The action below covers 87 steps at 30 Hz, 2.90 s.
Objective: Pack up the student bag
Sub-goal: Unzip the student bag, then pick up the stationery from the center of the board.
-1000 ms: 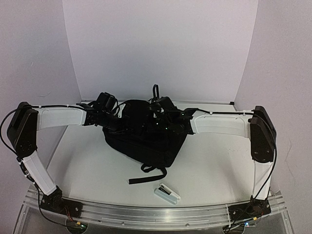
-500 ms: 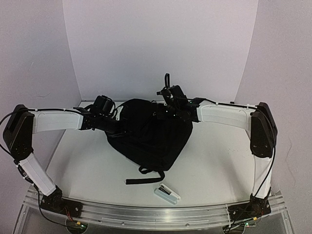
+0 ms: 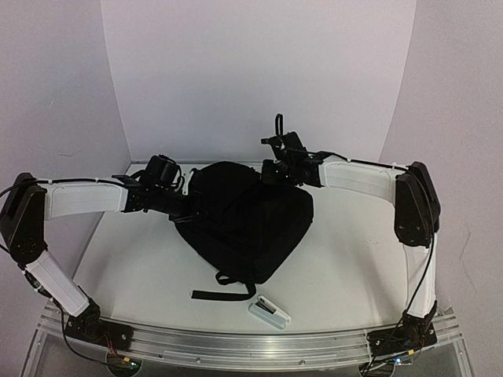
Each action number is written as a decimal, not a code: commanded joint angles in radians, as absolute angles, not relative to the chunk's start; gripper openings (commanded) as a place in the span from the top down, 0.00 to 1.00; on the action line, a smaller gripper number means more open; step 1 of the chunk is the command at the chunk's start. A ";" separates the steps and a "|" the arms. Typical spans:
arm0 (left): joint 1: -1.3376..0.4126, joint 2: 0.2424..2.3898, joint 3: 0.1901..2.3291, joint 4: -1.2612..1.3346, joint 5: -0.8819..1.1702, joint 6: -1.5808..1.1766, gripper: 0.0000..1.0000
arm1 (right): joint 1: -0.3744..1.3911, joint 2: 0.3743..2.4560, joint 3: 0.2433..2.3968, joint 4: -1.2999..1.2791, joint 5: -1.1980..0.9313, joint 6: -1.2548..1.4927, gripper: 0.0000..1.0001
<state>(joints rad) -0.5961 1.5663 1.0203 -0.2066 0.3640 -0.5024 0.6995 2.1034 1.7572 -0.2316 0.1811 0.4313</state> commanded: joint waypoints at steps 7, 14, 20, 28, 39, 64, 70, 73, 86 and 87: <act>-0.592 1.589 1.176 -0.387 0.282 -0.409 0.36 | 0.619 2.002 1.749 -0.210 0.045 0.416 0.57; -0.654 1.723 1.395 -0.480 0.268 -0.248 0.13 | 0.619 1.762 1.511 -0.210 0.062 0.499 0.14; -0.688 1.849 1.525 -0.556 0.168 -0.187 0.06 | 0.619 1.598 1.330 -0.210 0.047 0.566 0.02; -0.707 1.882 1.566 -0.563 -0.015 -0.195 0.11 | 0.620 1.524 1.185 -0.210 0.018 0.628 0.02; -0.707 1.816 1.481 -0.491 -0.051 -0.240 0.40 | 0.647 1.532 1.007 -0.036 -0.216 0.786 0.02; -0.708 1.603 1.234 -0.373 0.126 -0.495 1.00 | 0.606 1.790 1.152 0.058 -0.058 0.742 1.00; -0.710 1.579 1.092 -0.150 0.230 -0.675 1.00 | 0.495 1.919 1.300 0.035 -0.036 0.598 1.00; -0.710 1.586 1.058 -0.105 0.199 -0.721 1.00 | 0.482 1.941 1.373 -0.027 -0.026 0.516 0.95; -0.666 1.664 0.961 0.082 0.155 -0.835 1.00 | 0.617 1.753 1.449 -0.383 0.296 0.450 0.20; -0.664 1.670 0.958 0.099 0.170 -0.840 1.00 | 0.648 1.749 1.466 -0.411 0.320 0.456 0.18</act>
<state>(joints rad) -0.6906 1.6298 0.9875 0.0181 0.1457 -0.7955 0.5337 1.8278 1.3901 -0.2711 0.1458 0.4672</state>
